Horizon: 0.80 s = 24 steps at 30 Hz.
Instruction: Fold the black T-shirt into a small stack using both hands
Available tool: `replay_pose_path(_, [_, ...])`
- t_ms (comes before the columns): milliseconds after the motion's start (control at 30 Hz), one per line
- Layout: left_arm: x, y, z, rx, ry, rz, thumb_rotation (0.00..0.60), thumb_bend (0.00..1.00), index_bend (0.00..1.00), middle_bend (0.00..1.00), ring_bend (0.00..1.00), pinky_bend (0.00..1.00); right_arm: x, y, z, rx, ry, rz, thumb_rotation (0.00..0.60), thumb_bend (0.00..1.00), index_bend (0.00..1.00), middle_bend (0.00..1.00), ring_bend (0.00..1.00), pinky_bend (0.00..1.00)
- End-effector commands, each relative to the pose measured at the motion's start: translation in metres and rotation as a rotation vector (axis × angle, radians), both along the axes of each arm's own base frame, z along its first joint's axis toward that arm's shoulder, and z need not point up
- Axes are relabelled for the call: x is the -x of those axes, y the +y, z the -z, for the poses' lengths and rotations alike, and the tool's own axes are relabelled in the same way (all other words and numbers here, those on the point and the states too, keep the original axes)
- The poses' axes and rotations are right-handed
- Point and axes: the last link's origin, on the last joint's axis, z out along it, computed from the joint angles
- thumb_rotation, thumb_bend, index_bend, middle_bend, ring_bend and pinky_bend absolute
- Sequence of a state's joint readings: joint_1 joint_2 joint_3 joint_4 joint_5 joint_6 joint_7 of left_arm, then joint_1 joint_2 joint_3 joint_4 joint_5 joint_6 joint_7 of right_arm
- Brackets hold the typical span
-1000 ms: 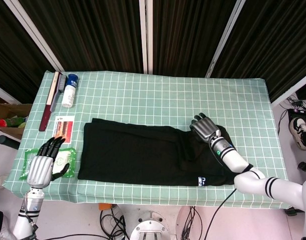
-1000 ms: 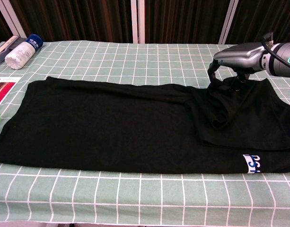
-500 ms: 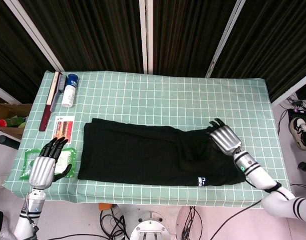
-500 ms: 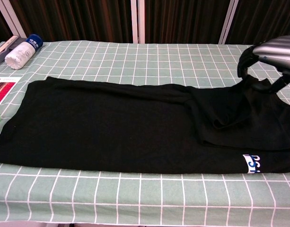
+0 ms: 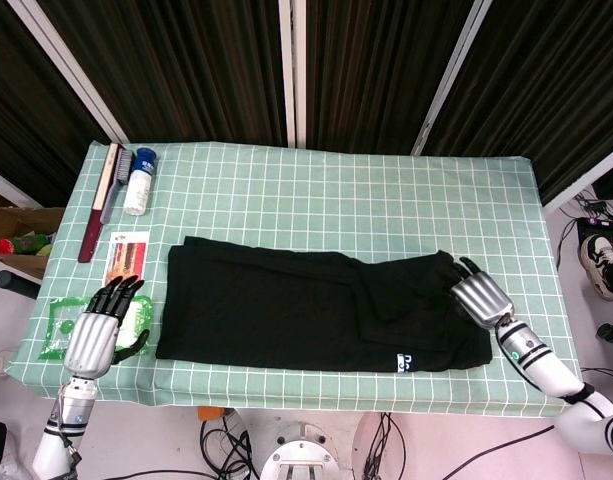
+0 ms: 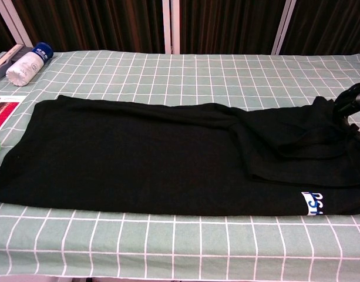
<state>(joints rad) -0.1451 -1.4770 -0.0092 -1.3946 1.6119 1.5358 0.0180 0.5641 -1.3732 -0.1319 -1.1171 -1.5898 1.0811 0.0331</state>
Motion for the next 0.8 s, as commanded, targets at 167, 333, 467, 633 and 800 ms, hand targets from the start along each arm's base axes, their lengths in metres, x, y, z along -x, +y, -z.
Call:
replay_pose_path(167, [-0.001, 0.000, -0.001, 0.002, 0.002, 0.002, 0.600, 0.27, 0.11, 0.09, 0.06, 0.17, -0.002, 0.012, 0.008, -0.041, -0.019, -0.012, 0.600, 0.47, 0.41, 0.28, 0.13, 0.14])
replay_pose_path(333, [0.000, 0.001, -0.003, 0.002, 0.005, 0.004, 0.600, 0.27, 0.11, 0.09, 0.06, 0.17, 0.000, 0.023, -0.004, -0.045, -0.004, -0.002, 0.600, 0.45, 0.08, 0.23, 0.12, 0.12])
replay_pose_path(467, [0.000, 0.002, -0.006, -0.002, 0.013, 0.009, 0.600, 0.27, 0.11, 0.09, 0.06, 0.17, 0.003, 0.029, -0.023, -0.014, 0.005, -0.007, 0.600, 0.45, 0.03, 0.24, 0.12, 0.13])
replay_pose_path(633, [-0.001, 0.002, -0.008, -0.007, 0.009, 0.009, 0.600, 0.27, 0.11, 0.09, 0.06, 0.17, -0.002, 0.029, -0.042, 0.049, -0.096, -0.042, 0.600, 0.47, 0.06, 0.31, 0.19, 0.21])
replay_pose_path(800, [-0.005, 0.004, -0.006, -0.003, 0.006, 0.020, 0.600, 0.27, 0.11, 0.09, 0.06, 0.17, -0.020, 0.017, -0.025, 0.009, -0.137, -0.051, 0.600, 0.48, 0.08, 0.32, 0.21, 0.21])
